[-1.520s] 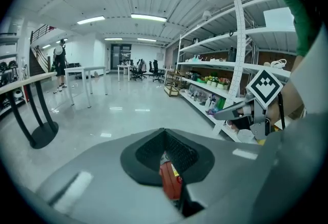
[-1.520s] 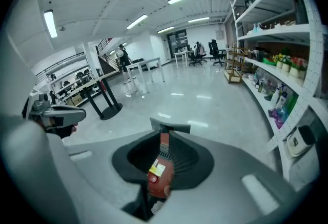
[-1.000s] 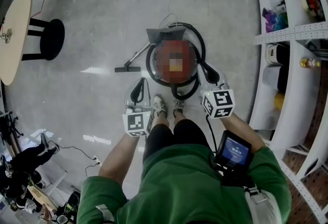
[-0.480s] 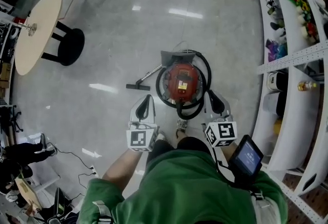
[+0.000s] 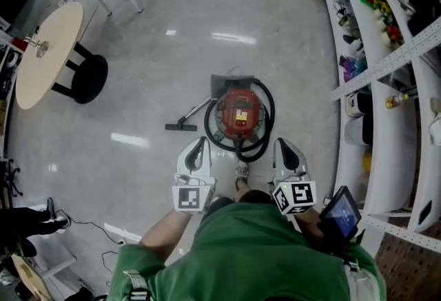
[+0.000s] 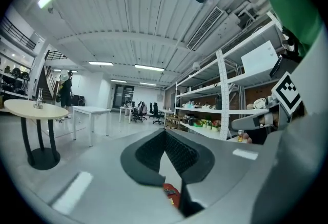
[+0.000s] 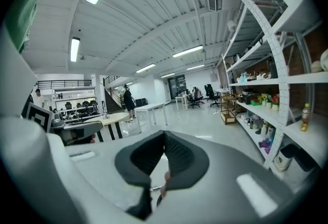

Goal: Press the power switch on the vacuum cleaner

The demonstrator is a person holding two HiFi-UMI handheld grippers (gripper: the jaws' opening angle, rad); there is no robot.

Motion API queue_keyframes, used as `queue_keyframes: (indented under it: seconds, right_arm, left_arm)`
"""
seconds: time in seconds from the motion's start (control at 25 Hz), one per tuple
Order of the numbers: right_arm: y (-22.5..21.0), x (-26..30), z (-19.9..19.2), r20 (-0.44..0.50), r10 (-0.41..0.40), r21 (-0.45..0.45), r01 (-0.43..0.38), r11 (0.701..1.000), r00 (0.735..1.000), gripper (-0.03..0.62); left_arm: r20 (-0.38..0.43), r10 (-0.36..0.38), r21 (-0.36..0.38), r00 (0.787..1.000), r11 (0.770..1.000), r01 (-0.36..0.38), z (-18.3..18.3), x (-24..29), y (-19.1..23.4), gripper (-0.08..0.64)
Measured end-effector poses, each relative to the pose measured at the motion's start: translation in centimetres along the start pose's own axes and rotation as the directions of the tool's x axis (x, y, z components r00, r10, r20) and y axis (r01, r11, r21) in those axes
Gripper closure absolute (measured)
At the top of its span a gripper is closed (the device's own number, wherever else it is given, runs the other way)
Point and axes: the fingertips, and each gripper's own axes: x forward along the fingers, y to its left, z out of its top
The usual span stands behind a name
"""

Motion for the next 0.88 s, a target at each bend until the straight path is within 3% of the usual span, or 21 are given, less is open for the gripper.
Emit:
queue_keyframes:
  seconds: [0.44, 0.88]
  right_arm:
    - [8.4, -11.1, -0.9, 0.062, -0.063, -0.012, 0.064, 0.998, 0.996, 0.589]
    - [9.4, -17.5, -3.3, 0.045, -0.145, 0.013, 0.145, 0.989, 0.988, 0.589]
  left_arm:
    - [0.034, -0.077, -0.028, 0.997, 0.997, 0.078, 0.2, -11.5, -1.3, 0.553]
    - [0.024, -0.104, 0.038, 0.994, 0.994, 0.103, -0.4, -16.4, -2.6, 0.554]
